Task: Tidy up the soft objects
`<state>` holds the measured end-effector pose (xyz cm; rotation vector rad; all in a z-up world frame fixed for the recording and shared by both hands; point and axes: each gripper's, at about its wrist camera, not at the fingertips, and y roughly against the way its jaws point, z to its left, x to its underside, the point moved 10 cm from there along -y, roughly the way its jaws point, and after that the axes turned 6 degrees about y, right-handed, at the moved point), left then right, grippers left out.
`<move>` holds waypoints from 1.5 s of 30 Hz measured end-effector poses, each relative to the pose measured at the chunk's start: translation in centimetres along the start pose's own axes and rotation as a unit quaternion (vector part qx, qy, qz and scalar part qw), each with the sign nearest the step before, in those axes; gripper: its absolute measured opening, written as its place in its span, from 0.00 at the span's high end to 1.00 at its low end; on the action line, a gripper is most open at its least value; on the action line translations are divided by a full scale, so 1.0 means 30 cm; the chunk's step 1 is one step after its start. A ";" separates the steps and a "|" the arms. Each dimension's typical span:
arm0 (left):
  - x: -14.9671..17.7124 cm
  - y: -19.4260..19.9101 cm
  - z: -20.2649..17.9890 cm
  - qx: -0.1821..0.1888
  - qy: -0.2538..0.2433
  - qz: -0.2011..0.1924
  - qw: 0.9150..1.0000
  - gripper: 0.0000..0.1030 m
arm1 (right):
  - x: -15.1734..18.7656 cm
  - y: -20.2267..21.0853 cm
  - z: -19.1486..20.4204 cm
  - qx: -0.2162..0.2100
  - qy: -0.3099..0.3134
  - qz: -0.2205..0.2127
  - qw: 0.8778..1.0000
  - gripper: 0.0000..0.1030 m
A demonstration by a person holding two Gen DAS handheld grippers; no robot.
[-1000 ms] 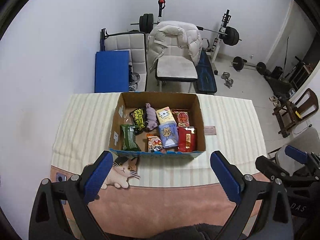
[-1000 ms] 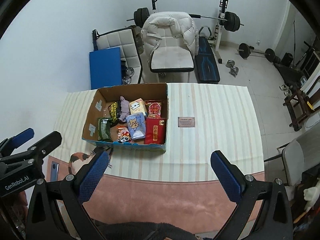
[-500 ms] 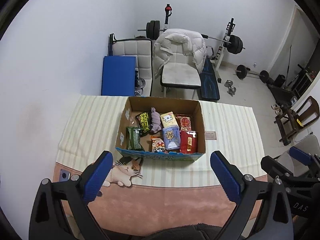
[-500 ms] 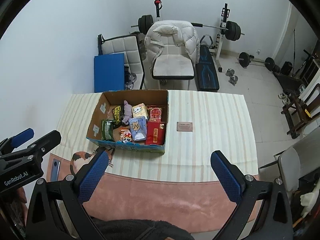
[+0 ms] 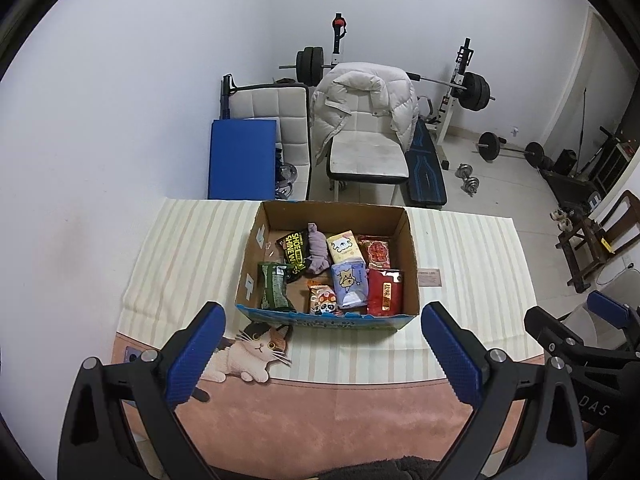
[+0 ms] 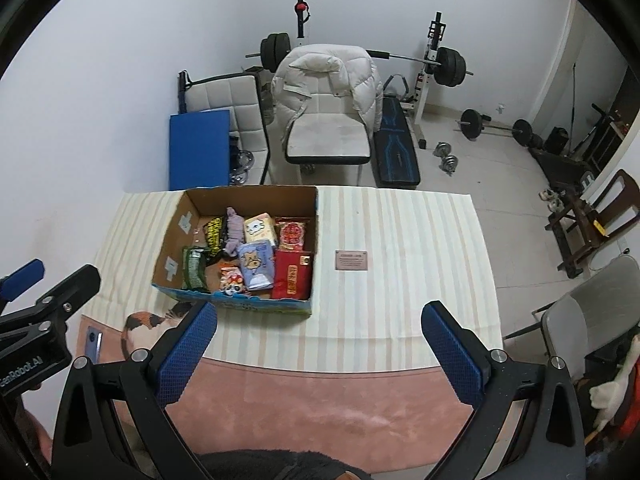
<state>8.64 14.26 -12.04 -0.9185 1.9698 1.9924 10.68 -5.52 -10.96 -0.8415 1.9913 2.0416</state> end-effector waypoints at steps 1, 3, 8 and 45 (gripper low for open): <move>0.000 -0.001 0.000 0.000 0.000 0.001 1.000 0.02 | 0.000 -0.004 -0.001 -0.001 -0.001 0.001 1.000 0.00; -0.001 -0.002 0.001 0.001 0.001 0.001 1.000 0.02 | -0.004 -0.005 -0.005 0.002 -0.002 0.000 1.000 0.00; -0.001 -0.002 0.004 0.001 0.004 -0.001 1.000 0.02 | -0.015 0.010 -0.010 0.004 -0.003 -0.007 1.000 0.00; -0.021 0.035 0.005 -0.015 0.004 -0.017 1.000 0.02 | -0.035 0.082 -0.044 0.016 -0.003 -0.038 0.999 0.00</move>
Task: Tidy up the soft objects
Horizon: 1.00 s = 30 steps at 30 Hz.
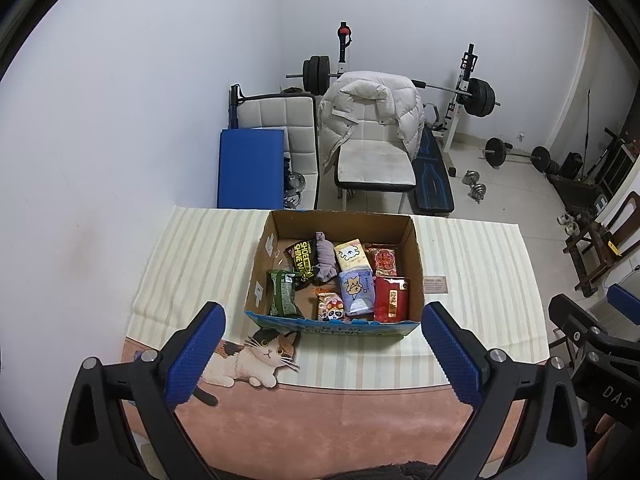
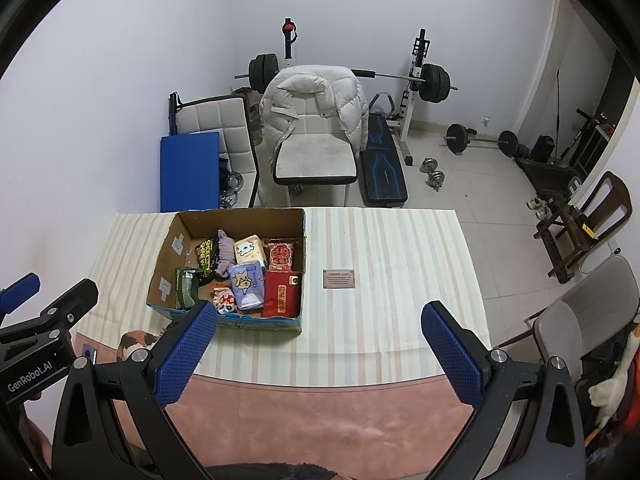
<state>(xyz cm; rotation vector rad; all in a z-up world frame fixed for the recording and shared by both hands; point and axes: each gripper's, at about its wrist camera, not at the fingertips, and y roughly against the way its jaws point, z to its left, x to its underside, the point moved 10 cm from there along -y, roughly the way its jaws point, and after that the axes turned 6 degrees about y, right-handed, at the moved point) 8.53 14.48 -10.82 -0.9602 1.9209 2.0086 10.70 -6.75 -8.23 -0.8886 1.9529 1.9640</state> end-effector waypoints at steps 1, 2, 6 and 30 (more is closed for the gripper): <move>-0.001 0.001 0.000 0.000 0.000 0.000 1.000 0.02 | 0.000 0.002 -0.002 0.001 0.000 0.000 1.000 0.00; -0.002 0.002 -0.001 0.000 0.000 0.000 1.000 0.02 | 0.000 0.003 -0.004 0.002 0.000 0.000 1.000 0.00; 0.000 0.001 -0.001 0.000 0.000 -0.001 1.000 0.02 | -0.003 0.007 -0.007 0.003 0.002 -0.001 1.000 0.00; -0.009 -0.002 -0.001 0.002 -0.008 -0.002 1.000 0.02 | -0.019 0.030 -0.051 0.005 -0.003 -0.004 1.000 0.00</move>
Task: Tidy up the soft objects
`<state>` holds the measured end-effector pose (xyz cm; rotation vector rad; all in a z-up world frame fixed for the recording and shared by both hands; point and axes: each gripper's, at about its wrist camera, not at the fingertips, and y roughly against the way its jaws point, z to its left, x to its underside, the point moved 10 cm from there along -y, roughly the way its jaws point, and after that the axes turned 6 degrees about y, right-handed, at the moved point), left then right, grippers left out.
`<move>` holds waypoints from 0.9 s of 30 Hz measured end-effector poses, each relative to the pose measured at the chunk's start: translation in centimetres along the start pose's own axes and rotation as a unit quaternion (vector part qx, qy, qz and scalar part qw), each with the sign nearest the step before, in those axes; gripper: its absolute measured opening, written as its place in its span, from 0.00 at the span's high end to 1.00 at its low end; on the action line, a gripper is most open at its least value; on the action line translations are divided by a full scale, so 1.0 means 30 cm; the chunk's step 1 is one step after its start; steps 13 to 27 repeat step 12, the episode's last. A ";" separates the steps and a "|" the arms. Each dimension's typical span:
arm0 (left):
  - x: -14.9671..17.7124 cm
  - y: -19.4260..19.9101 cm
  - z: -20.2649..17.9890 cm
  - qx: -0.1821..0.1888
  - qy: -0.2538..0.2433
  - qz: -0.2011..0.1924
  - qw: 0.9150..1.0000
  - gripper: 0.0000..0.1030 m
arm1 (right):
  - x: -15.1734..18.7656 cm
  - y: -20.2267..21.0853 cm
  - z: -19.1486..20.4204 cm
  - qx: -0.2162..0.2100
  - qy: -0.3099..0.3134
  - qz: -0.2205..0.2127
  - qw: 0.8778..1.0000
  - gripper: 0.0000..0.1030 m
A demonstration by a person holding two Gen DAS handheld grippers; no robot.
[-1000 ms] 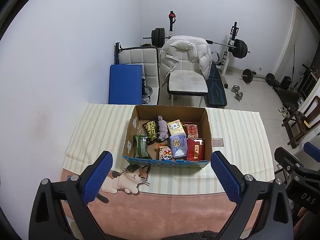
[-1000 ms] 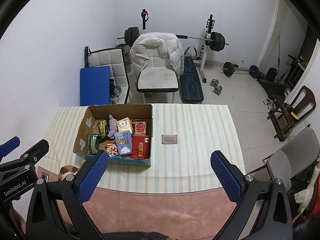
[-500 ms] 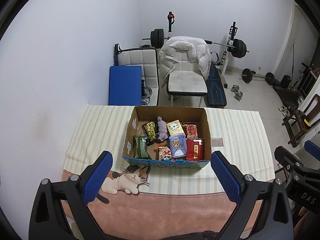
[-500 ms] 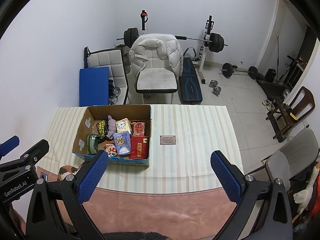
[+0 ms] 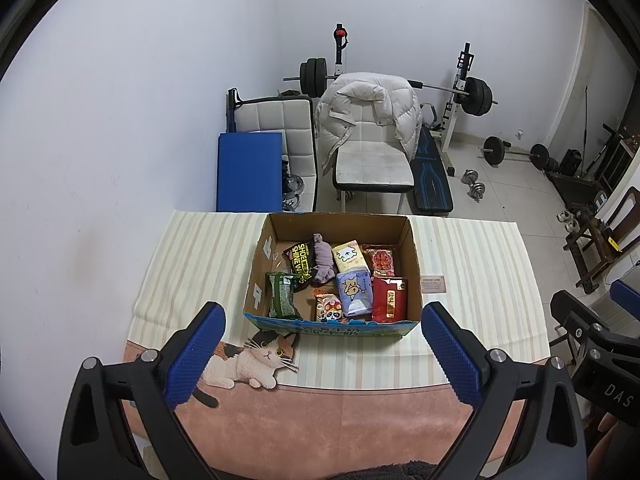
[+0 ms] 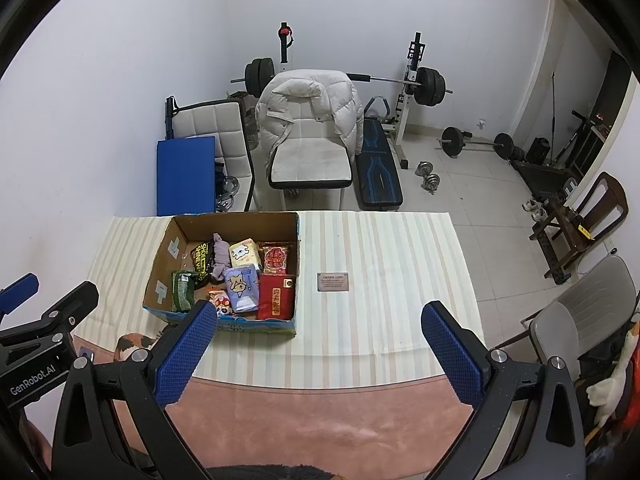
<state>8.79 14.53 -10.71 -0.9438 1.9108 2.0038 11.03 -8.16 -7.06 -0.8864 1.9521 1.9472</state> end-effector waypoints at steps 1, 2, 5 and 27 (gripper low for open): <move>-0.001 0.000 0.001 0.000 0.000 0.001 1.000 0.02 | 0.001 0.000 0.001 -0.001 0.000 0.000 1.000 0.00; 0.000 0.000 0.000 0.000 0.000 0.000 1.000 0.02 | 0.004 0.002 0.003 0.000 0.001 0.000 1.000 0.00; -0.003 -0.001 0.002 0.000 0.000 0.001 1.000 0.02 | 0.001 0.001 0.000 0.000 0.001 0.000 1.000 0.00; -0.011 -0.004 0.002 0.001 -0.001 -0.004 1.000 0.02 | 0.002 0.000 0.001 -0.002 0.000 0.001 1.000 0.00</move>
